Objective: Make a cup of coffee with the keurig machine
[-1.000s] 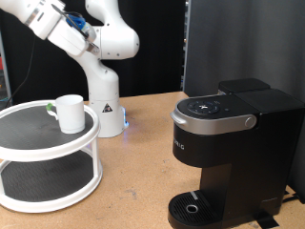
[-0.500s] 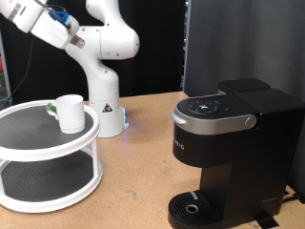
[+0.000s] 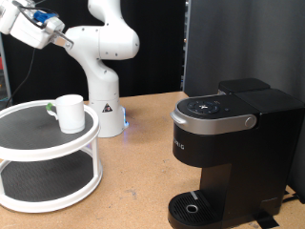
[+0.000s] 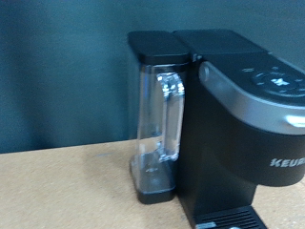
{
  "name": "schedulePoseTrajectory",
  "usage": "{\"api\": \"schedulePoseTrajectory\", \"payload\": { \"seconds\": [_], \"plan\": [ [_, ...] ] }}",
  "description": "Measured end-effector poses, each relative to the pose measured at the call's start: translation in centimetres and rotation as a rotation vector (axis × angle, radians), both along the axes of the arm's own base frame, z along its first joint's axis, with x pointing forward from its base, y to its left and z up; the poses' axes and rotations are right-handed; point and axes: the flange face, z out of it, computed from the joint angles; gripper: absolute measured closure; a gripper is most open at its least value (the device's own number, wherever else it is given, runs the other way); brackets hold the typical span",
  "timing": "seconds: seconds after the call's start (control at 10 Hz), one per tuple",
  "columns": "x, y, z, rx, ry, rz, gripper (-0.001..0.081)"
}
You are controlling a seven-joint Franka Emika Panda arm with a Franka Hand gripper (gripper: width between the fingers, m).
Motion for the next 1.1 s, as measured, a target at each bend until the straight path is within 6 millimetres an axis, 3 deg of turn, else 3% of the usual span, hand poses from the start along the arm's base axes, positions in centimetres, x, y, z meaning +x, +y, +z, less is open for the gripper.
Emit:
{"api": "schedulePoseTrajectory", "payload": {
  "seconds": [0.5,1.1],
  "plan": [
    [-0.6,-0.7,-0.1,0.01,0.027,-0.008,0.0804],
    [-1.0,-3.7,-0.9,-0.064,0.164,0.078,0.0804]
  ]
}}
